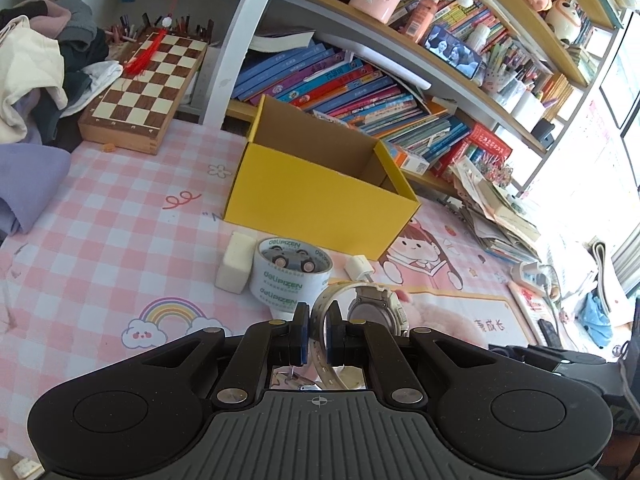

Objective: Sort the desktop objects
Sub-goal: 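Lift the watch and pig and carry both toward the yellow box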

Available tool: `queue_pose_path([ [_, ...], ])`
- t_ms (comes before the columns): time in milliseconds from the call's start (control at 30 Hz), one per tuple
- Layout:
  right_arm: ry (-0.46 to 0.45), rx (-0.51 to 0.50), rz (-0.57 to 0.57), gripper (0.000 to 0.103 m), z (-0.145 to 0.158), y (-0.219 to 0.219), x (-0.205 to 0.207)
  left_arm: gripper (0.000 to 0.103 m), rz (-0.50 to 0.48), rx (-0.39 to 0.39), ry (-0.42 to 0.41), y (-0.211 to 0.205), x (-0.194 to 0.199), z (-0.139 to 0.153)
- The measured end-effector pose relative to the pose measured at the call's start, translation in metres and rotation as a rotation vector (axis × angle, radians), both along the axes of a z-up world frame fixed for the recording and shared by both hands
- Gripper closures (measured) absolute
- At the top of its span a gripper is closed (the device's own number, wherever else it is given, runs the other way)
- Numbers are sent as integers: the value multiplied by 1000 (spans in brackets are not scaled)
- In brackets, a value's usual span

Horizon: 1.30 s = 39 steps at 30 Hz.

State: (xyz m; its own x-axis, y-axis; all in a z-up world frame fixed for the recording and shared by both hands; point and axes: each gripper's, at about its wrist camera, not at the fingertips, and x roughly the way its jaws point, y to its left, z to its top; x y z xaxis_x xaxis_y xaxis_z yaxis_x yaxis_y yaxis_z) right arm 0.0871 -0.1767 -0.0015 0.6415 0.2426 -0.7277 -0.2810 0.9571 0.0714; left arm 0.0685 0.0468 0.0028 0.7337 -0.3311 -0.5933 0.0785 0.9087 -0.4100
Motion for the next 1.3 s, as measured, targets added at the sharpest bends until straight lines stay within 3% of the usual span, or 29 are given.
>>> queue_pose_path([
  [367, 12, 2, 25, 43, 5, -4, 12, 97, -11, -13, 13, -9, 13, 4],
  [1300, -26, 17, 116, 43, 22, -22, 91, 97, 52, -32, 10, -23, 75, 17],
])
